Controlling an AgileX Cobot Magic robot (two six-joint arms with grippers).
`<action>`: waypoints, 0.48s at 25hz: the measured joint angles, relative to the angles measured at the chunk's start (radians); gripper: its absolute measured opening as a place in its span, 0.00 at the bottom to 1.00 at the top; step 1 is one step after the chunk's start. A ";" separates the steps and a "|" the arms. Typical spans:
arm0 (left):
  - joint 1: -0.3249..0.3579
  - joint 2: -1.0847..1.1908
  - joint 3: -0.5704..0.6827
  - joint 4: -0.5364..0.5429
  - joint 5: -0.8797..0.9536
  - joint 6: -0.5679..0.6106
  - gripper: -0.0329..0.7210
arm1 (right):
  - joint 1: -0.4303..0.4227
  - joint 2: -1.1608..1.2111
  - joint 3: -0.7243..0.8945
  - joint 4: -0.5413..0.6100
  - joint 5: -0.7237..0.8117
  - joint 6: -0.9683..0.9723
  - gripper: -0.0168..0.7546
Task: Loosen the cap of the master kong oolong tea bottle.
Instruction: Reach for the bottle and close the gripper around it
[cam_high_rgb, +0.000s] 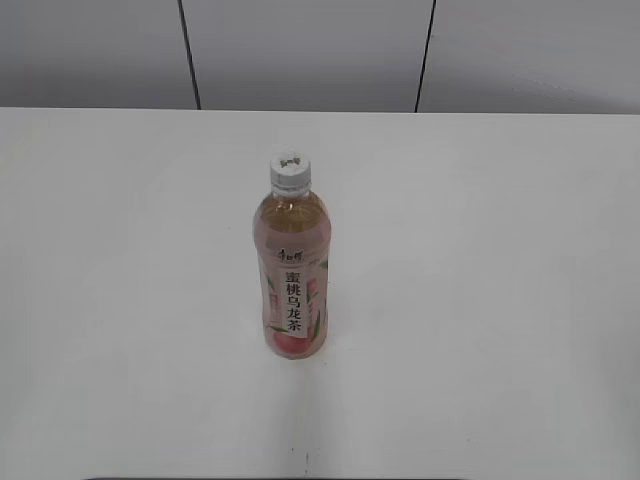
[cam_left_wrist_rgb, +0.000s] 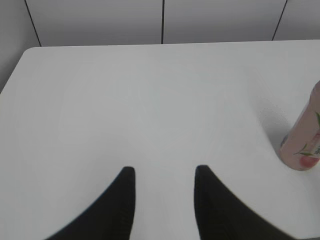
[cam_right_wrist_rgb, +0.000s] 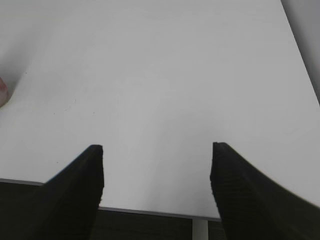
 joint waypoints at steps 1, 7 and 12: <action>0.000 0.000 0.000 0.000 0.000 0.000 0.37 | 0.000 0.000 0.000 0.000 0.000 0.000 0.69; 0.000 0.000 0.000 0.000 0.000 0.000 0.37 | 0.000 0.000 0.000 0.000 0.000 0.000 0.69; 0.000 0.000 0.000 0.000 0.000 0.000 0.37 | 0.000 0.000 0.000 0.000 0.000 0.000 0.69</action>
